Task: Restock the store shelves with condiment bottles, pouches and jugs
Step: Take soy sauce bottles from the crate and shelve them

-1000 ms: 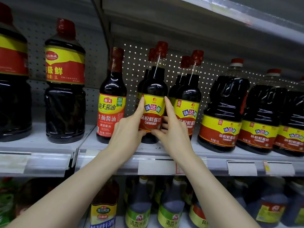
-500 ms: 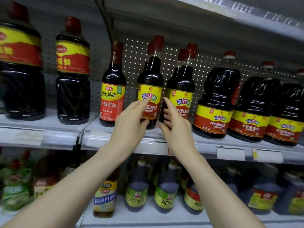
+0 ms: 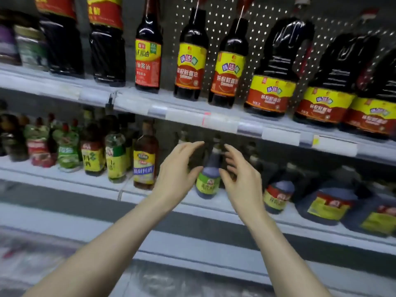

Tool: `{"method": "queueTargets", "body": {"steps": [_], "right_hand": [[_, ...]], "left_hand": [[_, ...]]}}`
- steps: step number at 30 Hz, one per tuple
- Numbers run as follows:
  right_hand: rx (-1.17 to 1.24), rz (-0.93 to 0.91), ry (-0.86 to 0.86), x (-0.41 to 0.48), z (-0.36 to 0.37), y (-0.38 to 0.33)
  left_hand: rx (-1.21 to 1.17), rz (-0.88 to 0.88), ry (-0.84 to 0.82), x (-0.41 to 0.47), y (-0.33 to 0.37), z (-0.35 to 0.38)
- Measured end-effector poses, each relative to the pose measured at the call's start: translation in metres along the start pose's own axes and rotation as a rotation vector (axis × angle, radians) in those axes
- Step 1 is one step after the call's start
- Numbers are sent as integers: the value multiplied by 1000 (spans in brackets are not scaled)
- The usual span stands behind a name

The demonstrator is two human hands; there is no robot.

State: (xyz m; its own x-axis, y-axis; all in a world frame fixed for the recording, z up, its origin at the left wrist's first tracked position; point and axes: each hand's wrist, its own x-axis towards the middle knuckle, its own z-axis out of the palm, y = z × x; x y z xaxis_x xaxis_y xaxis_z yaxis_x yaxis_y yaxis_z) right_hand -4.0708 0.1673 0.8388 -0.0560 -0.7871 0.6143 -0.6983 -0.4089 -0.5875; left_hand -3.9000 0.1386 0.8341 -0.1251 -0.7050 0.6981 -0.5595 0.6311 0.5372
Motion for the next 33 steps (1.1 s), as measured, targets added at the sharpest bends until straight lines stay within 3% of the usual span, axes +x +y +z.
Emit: {"method": "queueTargets", "body": {"steps": [11, 20, 33], "right_hand": [[65, 207, -360, -178, 53, 72], [37, 507, -503, -302, 97, 131], [19, 791, -620, -464, 185, 233]], "left_hand": [[47, -402, -260, -198, -27, 44], [15, -621, -479, -319, -77, 98], [-3, -926, -684, -499, -167, 185]]}}
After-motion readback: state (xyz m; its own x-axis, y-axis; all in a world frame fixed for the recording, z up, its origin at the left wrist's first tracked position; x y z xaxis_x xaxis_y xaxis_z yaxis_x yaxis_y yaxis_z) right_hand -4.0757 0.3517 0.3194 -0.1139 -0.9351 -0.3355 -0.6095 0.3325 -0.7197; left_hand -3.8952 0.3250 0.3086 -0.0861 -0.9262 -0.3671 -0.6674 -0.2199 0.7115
